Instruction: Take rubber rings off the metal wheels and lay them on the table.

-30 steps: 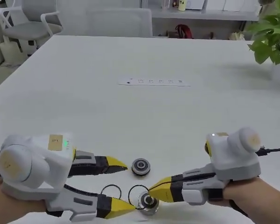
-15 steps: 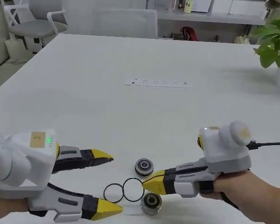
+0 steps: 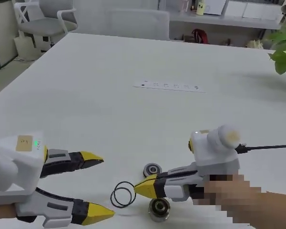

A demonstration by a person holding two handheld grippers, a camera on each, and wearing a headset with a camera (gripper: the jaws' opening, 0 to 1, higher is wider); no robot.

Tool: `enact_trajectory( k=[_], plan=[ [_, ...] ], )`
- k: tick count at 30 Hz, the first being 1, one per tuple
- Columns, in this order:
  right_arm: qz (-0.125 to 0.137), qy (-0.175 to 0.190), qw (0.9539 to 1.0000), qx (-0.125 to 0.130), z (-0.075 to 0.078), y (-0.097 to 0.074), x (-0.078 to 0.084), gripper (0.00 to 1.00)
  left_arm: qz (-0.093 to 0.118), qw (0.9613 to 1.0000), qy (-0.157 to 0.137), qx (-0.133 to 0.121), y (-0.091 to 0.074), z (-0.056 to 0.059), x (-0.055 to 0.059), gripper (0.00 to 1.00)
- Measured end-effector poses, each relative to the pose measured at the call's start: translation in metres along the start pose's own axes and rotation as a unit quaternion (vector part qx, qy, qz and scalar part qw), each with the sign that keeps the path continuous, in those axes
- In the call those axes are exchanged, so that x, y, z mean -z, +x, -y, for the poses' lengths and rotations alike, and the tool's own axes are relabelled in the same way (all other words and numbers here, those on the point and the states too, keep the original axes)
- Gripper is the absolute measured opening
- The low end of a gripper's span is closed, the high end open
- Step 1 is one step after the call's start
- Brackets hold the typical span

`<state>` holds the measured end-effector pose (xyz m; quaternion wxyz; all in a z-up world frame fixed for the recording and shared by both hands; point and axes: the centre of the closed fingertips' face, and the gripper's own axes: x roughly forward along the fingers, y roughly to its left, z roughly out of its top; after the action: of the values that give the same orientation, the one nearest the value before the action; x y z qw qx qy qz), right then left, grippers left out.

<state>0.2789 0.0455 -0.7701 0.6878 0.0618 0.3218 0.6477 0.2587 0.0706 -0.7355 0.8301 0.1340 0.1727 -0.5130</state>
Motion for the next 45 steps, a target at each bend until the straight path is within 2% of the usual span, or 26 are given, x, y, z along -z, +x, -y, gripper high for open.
enact_trajectory(
  k=[8, 14, 27, 39, 45],
  plan=[
    [-0.009, 0.017, 0.9997, 0.013, 0.011, 0.011, 0.007, 0.00, 0.003, 0.9999, -0.010, -0.007, -0.004, -0.003, 0.003, 0.66],
    [-0.011, 0.026, 0.9995, 0.018, 0.013, 0.016, 0.010, 0.00, 0.002, 0.9998, -0.017, -0.009, -0.006, -0.002, 0.007, 0.65],
    [-0.012, 0.039, 0.9983, 0.042, 0.024, 0.013, 0.015, 0.00, -0.004, 0.9997, -0.022, -0.006, -0.004, 0.000, 0.012, 0.65],
    [-0.011, 0.041, 0.9977, 0.054, 0.029, 0.010, 0.017, 0.00, -0.009, 0.9996, -0.025, -0.004, -0.003, 0.000, 0.015, 0.64],
    [-0.010, 0.036, 0.9976, 0.058, 0.029, 0.009, 0.017, 0.05, -0.010, 0.9996, -0.025, -0.004, -0.002, 0.000, 0.015, 0.64]
  ],
)
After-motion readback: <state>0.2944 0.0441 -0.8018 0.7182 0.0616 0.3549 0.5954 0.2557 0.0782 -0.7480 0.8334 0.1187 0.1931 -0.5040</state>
